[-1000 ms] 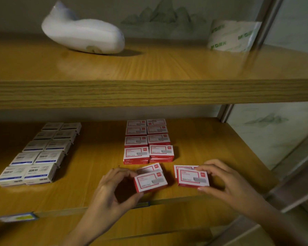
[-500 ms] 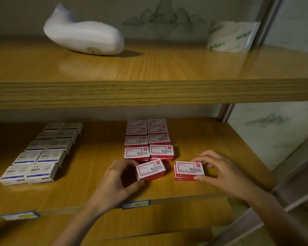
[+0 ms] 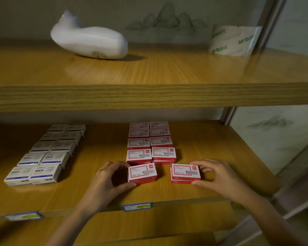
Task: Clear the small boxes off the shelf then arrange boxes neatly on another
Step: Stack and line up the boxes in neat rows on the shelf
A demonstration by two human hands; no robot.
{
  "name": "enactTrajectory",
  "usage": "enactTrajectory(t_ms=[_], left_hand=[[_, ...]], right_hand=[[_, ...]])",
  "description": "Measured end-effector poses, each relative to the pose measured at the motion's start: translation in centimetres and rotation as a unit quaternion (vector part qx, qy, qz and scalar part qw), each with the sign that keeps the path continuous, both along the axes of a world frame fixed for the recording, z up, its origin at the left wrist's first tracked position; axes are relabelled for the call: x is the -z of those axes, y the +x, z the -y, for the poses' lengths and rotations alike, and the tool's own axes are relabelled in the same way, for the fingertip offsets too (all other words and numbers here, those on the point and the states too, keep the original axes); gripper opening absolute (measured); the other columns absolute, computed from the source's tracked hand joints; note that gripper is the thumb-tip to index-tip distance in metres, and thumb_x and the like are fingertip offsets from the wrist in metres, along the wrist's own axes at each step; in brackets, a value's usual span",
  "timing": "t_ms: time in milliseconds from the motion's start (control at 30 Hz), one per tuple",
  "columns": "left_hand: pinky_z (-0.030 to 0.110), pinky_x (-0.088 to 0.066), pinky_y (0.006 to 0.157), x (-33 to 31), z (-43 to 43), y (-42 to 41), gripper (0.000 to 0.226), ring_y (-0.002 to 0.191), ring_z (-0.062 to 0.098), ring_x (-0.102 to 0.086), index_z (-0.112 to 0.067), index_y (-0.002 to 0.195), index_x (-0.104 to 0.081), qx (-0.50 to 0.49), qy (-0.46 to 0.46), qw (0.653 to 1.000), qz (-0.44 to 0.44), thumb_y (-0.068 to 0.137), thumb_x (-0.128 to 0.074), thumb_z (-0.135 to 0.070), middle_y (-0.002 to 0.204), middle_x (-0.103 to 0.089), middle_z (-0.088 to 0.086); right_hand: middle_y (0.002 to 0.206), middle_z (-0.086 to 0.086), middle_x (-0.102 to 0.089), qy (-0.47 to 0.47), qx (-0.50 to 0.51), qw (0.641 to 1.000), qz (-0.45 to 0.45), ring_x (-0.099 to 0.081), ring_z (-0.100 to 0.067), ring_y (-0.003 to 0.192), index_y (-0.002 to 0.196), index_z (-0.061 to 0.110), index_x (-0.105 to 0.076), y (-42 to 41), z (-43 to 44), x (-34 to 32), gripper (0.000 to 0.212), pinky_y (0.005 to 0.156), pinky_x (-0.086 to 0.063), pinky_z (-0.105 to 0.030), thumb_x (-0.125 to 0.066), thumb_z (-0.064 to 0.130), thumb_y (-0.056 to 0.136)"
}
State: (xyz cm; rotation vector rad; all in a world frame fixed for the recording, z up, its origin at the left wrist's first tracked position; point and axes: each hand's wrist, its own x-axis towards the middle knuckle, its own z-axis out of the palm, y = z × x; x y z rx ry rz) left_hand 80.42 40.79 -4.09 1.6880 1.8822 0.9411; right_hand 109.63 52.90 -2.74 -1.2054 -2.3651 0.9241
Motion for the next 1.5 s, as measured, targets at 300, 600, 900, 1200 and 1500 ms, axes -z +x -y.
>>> enactTrajectory(t_ms=[300, 600, 900, 1200, 1500], left_hand=[[0.032, -0.051, 0.087, -0.2, 0.1, -2.6, 0.049, 0.107, 0.002, -0.052, -0.038, 0.108, -0.053, 0.026, 0.024, 0.999, 0.019, 0.063, -0.067, -0.051, 0.110, -0.057, -0.018], [0.036, -0.051, 0.087, 0.2, -0.5, -2.2, 0.049, 0.106, 0.007, -0.055, -0.034, 0.106, -0.055, 0.011, 0.035, 0.998, 0.042, 0.062, -0.070, -0.048, 0.110, -0.060, -0.011], [0.033, -0.052, 0.086, 0.3, -0.6, -1.7, 0.047, 0.103, 0.006, -0.055, -0.037, 0.101, -0.055, -0.015, 0.040, 0.998, 0.045, 0.058, -0.069, -0.048, 0.107, -0.059, -0.010], [0.020, -0.045, 0.082, 0.3, -0.6, -1.4, 0.066, 0.107, 0.003, -0.049, -0.034, 0.115, -0.048, -0.064, 0.022, 0.984, 0.166, 0.059, -0.068, -0.063, 0.117, -0.050, -0.011], [0.047, -0.021, 0.113, 1.0, -2.8, 2.4, 0.086, 0.131, 0.017, -0.036, -0.034, 0.138, -0.032, -0.095, -0.027, 0.904, 0.415, 0.067, -0.041, -0.081, 0.145, -0.038, -0.006]], right_hand=[[0.120, 0.013, -0.050, 0.014, 0.000, 1.000, 0.004, -0.048, -0.002, 0.107, 0.108, 0.051, -0.041, -4.1, 0.2, 0.6, 0.054, 0.095, -0.045, -0.034, -0.073, 0.041, 0.066], [0.109, 0.020, -0.048, 0.026, 0.016, 0.999, -0.036, -0.052, -0.001, 0.099, 0.104, 0.040, -0.050, -5.2, 0.5, 0.7, 0.047, 0.074, -0.045, -0.008, -0.077, 0.031, 0.066], [0.106, 0.017, -0.053, 0.017, 0.082, 0.986, -0.144, -0.058, -0.006, 0.097, 0.101, 0.030, -0.055, -5.7, 2.2, 1.3, 0.043, 0.079, -0.052, -0.019, -0.077, 0.019, 0.066], [0.116, 0.019, -0.045, -0.038, 0.128, 0.967, -0.217, -0.047, 0.008, 0.102, 0.114, 0.040, -0.043, -6.1, 2.6, 0.9, 0.046, 0.072, -0.043, -0.004, -0.057, 0.049, 0.072], [0.127, 0.011, -0.053, -0.255, 0.120, 0.922, -0.266, -0.051, 0.001, 0.107, 0.134, 0.036, -0.035, -9.1, 3.0, 0.9, 0.066, 0.086, -0.038, -0.018, -0.019, 0.066, 0.078]])
